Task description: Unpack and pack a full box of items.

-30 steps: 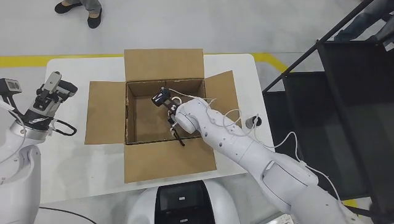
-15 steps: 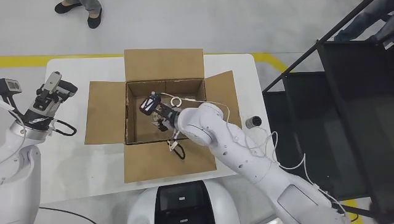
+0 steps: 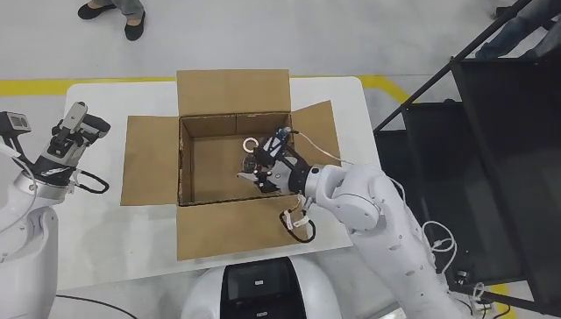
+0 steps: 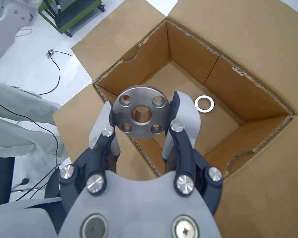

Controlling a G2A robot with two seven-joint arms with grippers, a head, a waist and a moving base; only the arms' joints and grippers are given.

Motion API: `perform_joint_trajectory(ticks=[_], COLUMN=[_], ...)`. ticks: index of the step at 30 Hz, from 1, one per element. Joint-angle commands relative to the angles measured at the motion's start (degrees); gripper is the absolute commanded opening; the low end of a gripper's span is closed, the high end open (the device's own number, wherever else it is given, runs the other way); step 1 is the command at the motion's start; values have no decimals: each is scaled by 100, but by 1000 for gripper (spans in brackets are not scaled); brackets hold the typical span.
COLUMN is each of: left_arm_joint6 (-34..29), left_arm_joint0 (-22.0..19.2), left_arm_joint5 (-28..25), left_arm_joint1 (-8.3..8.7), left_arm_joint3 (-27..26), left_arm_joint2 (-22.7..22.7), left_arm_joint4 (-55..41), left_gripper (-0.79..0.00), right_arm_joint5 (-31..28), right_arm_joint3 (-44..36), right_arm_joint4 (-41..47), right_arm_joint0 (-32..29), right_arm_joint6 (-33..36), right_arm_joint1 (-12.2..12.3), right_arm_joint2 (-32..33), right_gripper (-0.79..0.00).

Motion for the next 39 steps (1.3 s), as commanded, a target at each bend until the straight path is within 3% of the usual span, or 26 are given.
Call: perform_joint_trajectory(ticks=[1,25,29,39], left_arm_joint6=[0,0,0,0], left_arm_joint0=[0,0,0,0], left_arm_joint5=[0,0,0,0], left_arm_joint1=[0,0,0,0], left_arm_joint3=[0,0,0,0], left_arm_joint2=[0,0,0,0], left_arm_joint4=[0,0,0,0], left_gripper=[0,0,0,0], right_arm_joint5=[-186,-465,-907,-2160], right_arm_joint3=[-142,-400,-625,-542], right_arm_joint4=[192,684,1274,3004], right_arm_joint0=[-186,-449,-821,-2395], right_arm_joint6=[24,-89,235,602], right_arm_joint1=[43,115,238,579], right_arm_joint2=[181,372,938,3510], right_gripper=[-785,-785,-785,-785])
